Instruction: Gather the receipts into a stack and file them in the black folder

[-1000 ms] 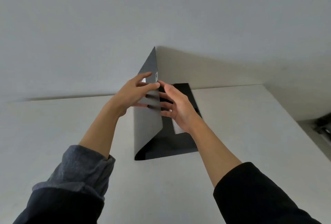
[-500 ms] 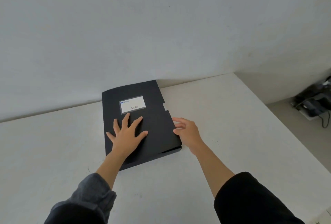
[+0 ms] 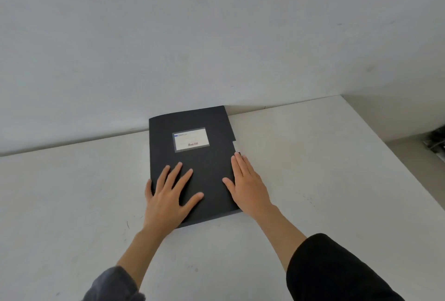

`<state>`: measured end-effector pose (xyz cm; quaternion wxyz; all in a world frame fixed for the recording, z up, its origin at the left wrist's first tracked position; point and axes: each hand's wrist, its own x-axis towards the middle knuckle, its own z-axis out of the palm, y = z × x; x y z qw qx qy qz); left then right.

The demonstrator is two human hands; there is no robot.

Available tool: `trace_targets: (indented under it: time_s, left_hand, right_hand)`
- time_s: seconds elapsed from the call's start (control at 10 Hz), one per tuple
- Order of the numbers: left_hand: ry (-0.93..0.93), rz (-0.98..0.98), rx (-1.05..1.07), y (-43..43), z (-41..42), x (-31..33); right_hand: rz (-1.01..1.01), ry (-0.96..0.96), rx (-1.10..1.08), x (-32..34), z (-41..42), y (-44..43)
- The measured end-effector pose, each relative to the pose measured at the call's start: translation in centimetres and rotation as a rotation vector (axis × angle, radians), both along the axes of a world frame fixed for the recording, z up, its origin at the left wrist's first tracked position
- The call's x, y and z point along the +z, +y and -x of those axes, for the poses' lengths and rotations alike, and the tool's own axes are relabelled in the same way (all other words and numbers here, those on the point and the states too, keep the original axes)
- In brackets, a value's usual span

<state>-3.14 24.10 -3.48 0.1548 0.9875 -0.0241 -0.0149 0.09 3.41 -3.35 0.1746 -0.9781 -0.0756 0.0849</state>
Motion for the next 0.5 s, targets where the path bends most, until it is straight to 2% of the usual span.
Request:
trace_targets:
  time_s: [0.1,0.3,0.5]
  left_hand:
    - [-0.011,-0.04,-0.088,1.2,1.7,-1.0]
    - [0.029,-0.085,-0.101,1.6,1.5,-1.3]
    - [0.098,-0.015,-0.127,1.9,0.5,1.4]
  right_hand:
    - [0.033,0.012,-0.027,-0.6,-0.2,0.6]
    - [0.108,0.045,-0.052,-0.4,-0.4,1.0]
    - [0.052,-0.052,-0.045,2.8,0.0,2.4]
